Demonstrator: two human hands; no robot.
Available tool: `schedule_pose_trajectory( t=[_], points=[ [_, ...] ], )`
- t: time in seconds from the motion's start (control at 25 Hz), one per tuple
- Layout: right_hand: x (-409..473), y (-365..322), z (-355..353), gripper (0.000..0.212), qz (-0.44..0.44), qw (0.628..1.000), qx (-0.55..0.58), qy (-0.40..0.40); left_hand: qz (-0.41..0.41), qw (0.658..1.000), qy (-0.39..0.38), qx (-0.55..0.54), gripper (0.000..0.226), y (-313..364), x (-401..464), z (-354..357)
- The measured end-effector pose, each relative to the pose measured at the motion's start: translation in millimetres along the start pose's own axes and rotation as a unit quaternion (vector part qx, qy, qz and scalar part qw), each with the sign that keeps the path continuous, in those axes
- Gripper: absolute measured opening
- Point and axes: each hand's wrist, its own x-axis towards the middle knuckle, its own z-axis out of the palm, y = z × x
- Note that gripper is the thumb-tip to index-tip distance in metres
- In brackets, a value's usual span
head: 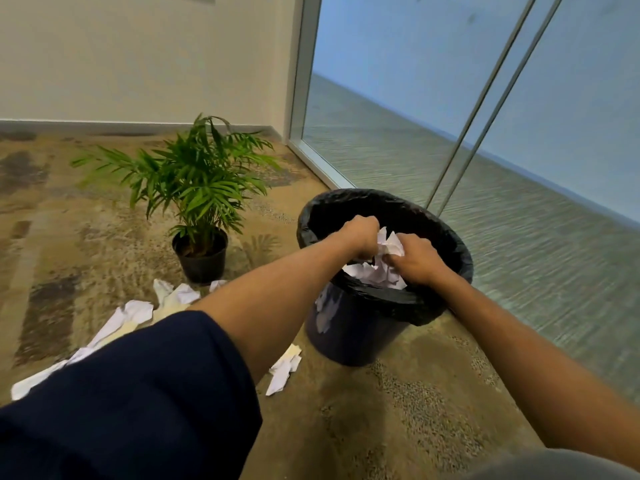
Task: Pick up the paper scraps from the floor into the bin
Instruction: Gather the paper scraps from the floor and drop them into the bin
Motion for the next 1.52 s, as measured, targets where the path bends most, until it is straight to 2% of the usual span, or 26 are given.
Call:
schedule_pose_trajectory(
  t=[0.04, 0.12, 0.2, 0.24, 0.32, 0.44, 0.48, 0.56, 0.64, 0.76, 0.84, 0.92, 1.0, 1.12, 1.2, 1.32, 1.4, 1.52],
  points=[
    [2.7, 0.4, 3.7, 0.026, -0.001, 0.999, -0.019, -0.041, 0.003, 0.999, -0.042, 0.009, 0.022, -1.5, 5.6, 6.8],
    [5.4, -3.3, 11.7, 0.033, -0.011, 0.989, -0.050, -0.135, 0.008, 0.983, -0.176, 0.048, 0.019, -1.9, 10.1, 17.4],
    [2.0, -9.2, 13.4, 0.049, 0.009, 0.981, -0.057, -0.187, -0.004, 0.957, -0.267, 0.114, 0.033, -2.6, 10.4, 21.7],
    [-0.6, -11.3, 10.8, 0.058, 0.019, 0.982, -0.056, -0.180, 0.000, 0.952, -0.271, 0.143, 0.043, -3.4, 8.8, 20.0],
    [-6.8, -18.7, -1.9, 0.066, 0.000, 0.992, -0.080, -0.100, 0.029, 0.965, -0.203, 0.164, 0.050, -5.4, 1.7, 8.5],
    [-23.0, -44.6, -19.5, 0.057, -0.096, 0.989, -0.092, 0.061, 0.103, 0.991, -0.022, 0.079, 0.026, -16.4, -22.7, -10.6],
    [-29.4, -56.7, -24.2, 0.052, -0.130, 0.982, -0.080, 0.108, 0.130, 0.989, 0.039, 0.056, 0.022, -23.5, -35.1, -14.0],
    [-41.5, -81.5, -28.8, 0.045, -0.191, 0.964, -0.052, 0.177, 0.178, 0.974, 0.141, 0.017, 0.033, -44.5, -64.5, -14.4],
    [-54.0, -104.1, -25.9, 0.037, -0.258, 0.943, -0.033, 0.206, 0.189, 0.958, 0.214, -0.005, 0.048, -73.2, -93.6, -8.5],
    [-68.8, -132.9, -3.1, 0.029, -0.380, 0.903, -0.033, 0.197, 0.135, 0.946, 0.289, -0.060, 0.049, -124.0, -142.0, 3.5],
    [-74.6, -147.3, 25.8, 0.025, -0.444, 0.875, -0.048, 0.187, 0.077, 0.947, 0.305, -0.068, 0.048, -162.2, -173.0, 21.0],
    [-78.4, -154.3, 59.2, 0.022, -0.471, 0.867, -0.059, 0.153, 0.014, 0.954, 0.292, -0.072, 0.045, -198.8, -202.6, 48.2],
    [-79.7, -151.6, 94.9, 0.025, -0.459, 0.882, -0.079, 0.076, -0.051, 0.958, 0.270, -0.076, 0.041, -229.1, -225.5, 78.4],
    [-71.3, -127.1, 144.8, 0.034, -0.354, 0.927, -0.109, -0.063, -0.119, 0.974, 0.186, -0.050, 0.042, -257.2, -225.3, 113.9],
    [-68.2, -106.5, 174.8, 0.043, -0.263, 0.946, -0.125, -0.142, -0.127, 0.982, 0.138, -0.008, 0.043, -267.3, -210.5, 126.3],
    [-72.0, -80.2, 207.1, 0.074, -0.147, 0.949, -0.113, -0.254, -0.091, 0.992, 0.088, 0.018, 0.053, -271.3, -187.4, 144.1],
    [-71.8, -72.6, 218.6, 0.089, -0.106, 0.947, -0.095, -0.286, -0.056, 0.997, 0.028, 0.047, 0.057, -270.1, -177.0, 156.8],
    [-69.5, -69.9, 227.7, 0.087, -0.103, 0.957, -0.071, -0.262, -0.021, 0.996, -0.005, 0.083, 0.051, -268.1, -170.8, 167.2]
  ],
)
